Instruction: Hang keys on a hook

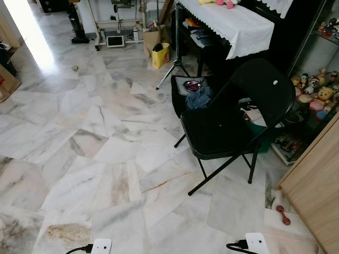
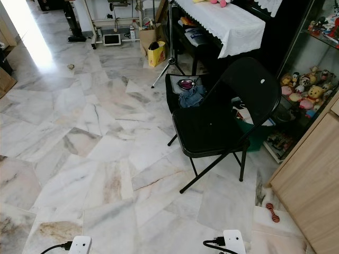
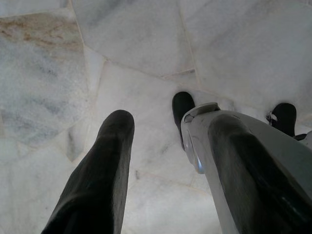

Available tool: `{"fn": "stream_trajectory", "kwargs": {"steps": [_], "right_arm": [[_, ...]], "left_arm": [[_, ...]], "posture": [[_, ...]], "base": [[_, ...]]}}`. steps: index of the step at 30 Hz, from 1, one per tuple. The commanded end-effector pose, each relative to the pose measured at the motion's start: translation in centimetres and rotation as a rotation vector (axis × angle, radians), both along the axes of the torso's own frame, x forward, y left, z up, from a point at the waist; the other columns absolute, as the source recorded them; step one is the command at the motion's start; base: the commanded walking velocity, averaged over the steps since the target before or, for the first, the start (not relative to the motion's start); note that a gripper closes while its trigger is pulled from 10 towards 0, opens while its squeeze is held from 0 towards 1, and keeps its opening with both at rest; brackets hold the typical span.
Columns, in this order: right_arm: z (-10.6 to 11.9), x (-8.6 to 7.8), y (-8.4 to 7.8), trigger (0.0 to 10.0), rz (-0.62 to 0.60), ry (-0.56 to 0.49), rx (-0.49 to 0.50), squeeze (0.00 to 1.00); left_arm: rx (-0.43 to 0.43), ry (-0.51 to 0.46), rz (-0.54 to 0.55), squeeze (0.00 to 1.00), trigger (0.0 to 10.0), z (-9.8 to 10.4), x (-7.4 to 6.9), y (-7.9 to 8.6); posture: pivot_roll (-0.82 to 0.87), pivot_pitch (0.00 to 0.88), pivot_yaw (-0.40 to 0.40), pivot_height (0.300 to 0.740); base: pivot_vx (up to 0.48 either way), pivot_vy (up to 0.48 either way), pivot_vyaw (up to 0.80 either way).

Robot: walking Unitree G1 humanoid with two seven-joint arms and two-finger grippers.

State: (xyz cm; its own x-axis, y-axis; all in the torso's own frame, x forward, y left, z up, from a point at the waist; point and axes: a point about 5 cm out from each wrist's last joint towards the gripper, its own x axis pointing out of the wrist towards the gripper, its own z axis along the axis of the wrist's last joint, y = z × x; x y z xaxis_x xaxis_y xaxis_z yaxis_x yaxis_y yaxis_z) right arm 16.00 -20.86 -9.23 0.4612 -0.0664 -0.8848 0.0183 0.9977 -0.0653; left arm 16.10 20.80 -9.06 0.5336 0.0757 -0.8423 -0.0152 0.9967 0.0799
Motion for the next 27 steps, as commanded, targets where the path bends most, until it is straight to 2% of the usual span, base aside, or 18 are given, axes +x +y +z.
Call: {"fn": "stream_trajectory", "kwargs": {"steps": [1,26,27], "right_arm": [[1.56,3.45,0.72,10.0,-0.151,-0.164,0.151,0.00],[1.52,3.40,0.77,10.0,-0.126,-0.155,0.133,0.00],[1.67,3.76,1.06,10.0,-0.146,-0.174,0.148,0.00]], "left_arm": [[-0.022,-0.032,0.028,0.00,10.0,1.39,2.52,1.55],[-0.023,-0.033,0.028,0.00,10.0,1.40,2.53,1.56],[-0.019,-0.040,0.041,0.00,10.0,1.57,2.70,1.92]], "posture": [[0.08,0.005,-0.023,0.740],[0.08,0.004,-0.023,0.740],[0.09,0.032,-0.028,0.740]], "base": [[0.000,0.000,0.00],[0.000,0.000,0.00],[0.000,0.000,0.00]]}}
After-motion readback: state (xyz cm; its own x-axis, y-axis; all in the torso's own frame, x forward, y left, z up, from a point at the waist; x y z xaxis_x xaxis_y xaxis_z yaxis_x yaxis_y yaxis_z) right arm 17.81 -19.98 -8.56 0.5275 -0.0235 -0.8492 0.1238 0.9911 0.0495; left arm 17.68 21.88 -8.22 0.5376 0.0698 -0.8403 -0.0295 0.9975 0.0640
